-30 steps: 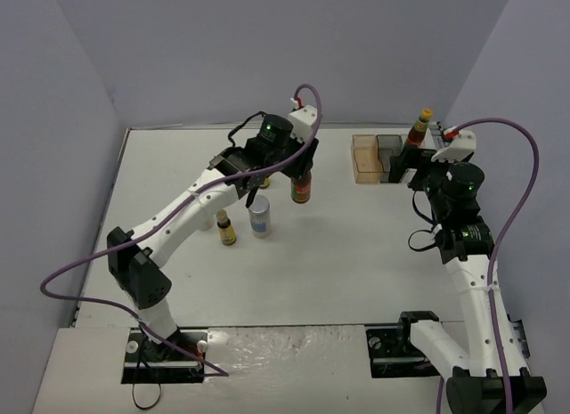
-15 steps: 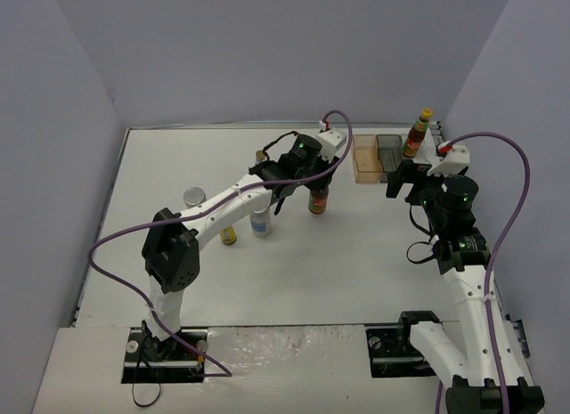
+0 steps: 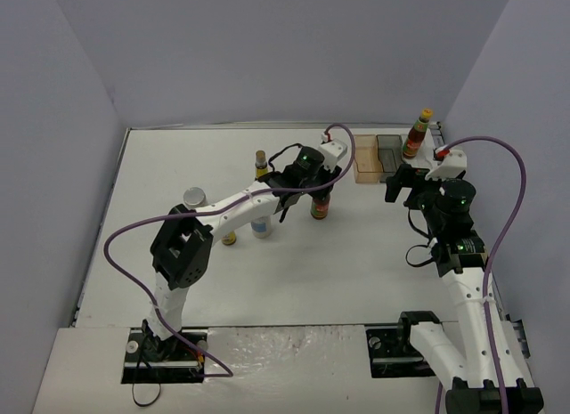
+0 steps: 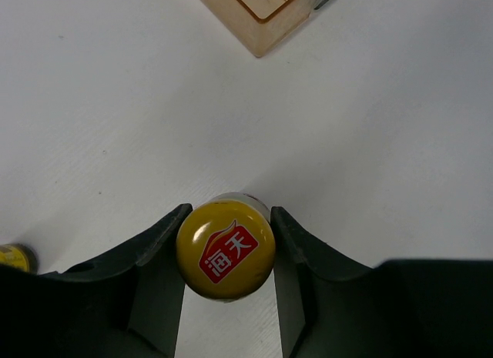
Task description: Organize the condiment bottles
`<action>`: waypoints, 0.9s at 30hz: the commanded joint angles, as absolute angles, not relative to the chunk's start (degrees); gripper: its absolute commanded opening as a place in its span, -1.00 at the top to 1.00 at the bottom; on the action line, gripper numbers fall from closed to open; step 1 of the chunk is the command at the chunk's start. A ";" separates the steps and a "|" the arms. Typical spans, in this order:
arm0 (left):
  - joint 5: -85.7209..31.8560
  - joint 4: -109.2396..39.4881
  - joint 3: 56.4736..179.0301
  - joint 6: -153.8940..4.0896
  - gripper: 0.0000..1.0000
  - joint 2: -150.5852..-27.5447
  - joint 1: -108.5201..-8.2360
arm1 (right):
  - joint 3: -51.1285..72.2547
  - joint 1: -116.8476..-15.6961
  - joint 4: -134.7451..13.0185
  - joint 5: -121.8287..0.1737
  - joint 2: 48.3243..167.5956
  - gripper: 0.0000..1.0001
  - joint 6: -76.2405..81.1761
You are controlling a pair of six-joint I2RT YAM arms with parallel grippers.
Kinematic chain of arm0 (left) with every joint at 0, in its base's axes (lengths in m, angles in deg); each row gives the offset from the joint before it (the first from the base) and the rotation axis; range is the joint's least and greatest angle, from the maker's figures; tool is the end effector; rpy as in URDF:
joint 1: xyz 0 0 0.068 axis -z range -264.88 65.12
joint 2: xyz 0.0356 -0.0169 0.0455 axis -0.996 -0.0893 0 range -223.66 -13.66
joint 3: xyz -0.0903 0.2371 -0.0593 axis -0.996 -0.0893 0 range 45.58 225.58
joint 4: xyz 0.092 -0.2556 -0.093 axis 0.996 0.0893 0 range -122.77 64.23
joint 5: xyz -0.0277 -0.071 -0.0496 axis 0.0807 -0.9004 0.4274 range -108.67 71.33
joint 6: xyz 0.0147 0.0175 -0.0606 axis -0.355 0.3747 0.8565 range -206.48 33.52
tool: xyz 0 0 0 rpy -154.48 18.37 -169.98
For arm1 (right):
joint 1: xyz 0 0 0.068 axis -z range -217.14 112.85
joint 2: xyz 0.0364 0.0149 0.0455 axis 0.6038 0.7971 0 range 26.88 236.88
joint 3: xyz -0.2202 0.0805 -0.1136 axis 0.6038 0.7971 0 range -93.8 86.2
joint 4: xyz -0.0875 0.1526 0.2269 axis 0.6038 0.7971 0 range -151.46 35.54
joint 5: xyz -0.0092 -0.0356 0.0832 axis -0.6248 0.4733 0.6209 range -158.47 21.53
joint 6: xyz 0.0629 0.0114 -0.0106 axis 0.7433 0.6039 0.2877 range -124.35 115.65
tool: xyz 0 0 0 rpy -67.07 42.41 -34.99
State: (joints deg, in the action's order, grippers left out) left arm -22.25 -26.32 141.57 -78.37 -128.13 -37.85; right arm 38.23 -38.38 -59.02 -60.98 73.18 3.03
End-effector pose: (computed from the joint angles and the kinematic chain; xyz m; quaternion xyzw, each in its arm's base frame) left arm 0.3483 -0.3784 0.2604 0.2966 0.7889 -0.2721 0.4643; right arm 0.2407 0.0117 0.3615 -0.0077 0.7118 0.0990 0.6953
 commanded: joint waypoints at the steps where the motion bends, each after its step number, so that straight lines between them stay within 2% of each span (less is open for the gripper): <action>1: -22.10 -34.32 142.94 -77.62 0.57 -123.94 -36.98 | 38.21 -38.78 -62.51 -59.73 72.97 -1.00 2.03; 3: -22.10 -34.27 142.09 -77.34 0.37 -123.53 -36.98 | 38.30 -38.81 -62.51 -59.59 72.93 -1.00 1.98; 4: -22.10 -34.19 141.50 -77.05 0.17 -123.08 -36.98 | 38.22 -38.81 -62.51 -59.52 73.01 -1.00 1.91; 7: -21.75 -33.56 140.95 -76.55 -0.23 -121.42 -36.89 | 38.03 -38.81 -62.51 -58.89 73.37 -1.00 1.72; 11: -21.06 -32.72 140.84 -76.30 -0.67 -118.67 -36.89 | 36.89 -38.81 -62.50 -57.48 74.63 -1.00 1.05; 14: -19.87 -29.71 141.00 -76.13 -0.88 -114.87 -36.98 | 35.83 -38.90 -62.60 -56.22 76.11 -1.00 0.43; 16: -17.43 -28.37 141.17 -75.83 -0.94 -112.72 -37.19 | 34.95 -39.12 -62.74 -54.49 77.14 -1.00 -0.26; 21: -13.78 -22.45 140.95 -72.76 -0.94 -106.95 -39.78 | 34.04 -41.35 -64.02 -52.15 80.98 -1.00 -0.57; 27: -10.71 -15.37 132.62 -69.40 -0.94 -93.35 -47.07 | 32.57 -51.42 -67.02 -58.18 88.34 -1.00 -2.35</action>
